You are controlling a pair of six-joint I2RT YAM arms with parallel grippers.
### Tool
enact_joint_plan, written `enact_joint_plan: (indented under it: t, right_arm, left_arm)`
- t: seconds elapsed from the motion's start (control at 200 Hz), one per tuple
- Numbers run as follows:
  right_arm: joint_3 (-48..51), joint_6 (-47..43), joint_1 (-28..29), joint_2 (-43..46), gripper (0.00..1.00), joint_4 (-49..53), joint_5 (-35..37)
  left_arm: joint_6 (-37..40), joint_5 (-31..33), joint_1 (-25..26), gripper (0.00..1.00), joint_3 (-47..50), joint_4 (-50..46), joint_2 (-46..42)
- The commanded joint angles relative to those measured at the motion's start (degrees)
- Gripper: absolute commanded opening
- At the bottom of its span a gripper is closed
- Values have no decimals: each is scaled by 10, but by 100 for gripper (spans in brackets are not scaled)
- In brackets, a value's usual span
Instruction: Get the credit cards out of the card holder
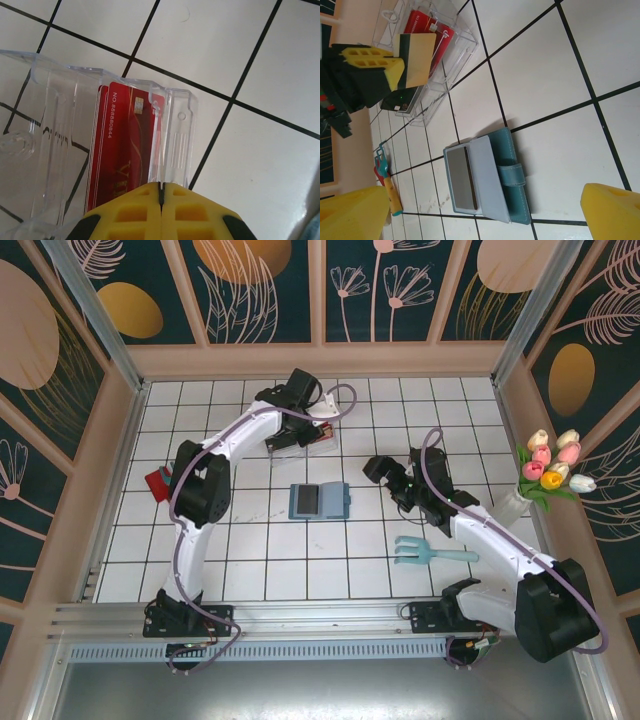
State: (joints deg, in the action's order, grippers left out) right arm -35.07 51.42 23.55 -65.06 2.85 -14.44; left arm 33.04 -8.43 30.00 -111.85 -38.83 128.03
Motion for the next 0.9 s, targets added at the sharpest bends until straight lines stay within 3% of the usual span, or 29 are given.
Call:
enact_joint_plan:
  t: [0.0, 0.23, 0.661, 0.896]
  right_arm:
    - [9, 9, -4, 10, 99, -12, 3]
    - [7, 4, -4, 9, 99, -3, 12]
    - [0, 2, -5, 5, 99, 0, 12]
    - [-3, 3, -5, 2, 99, -5, 10]
  left_arm:
    - [20, 2, 0, 0, -31, -20, 18]
    - [36, 17, 0, 0, -37, -31, 36]
    - [50, -10, 1, 3, -35, -34, 53]
    - [14, 33, 0, 21, -62, -28, 69]
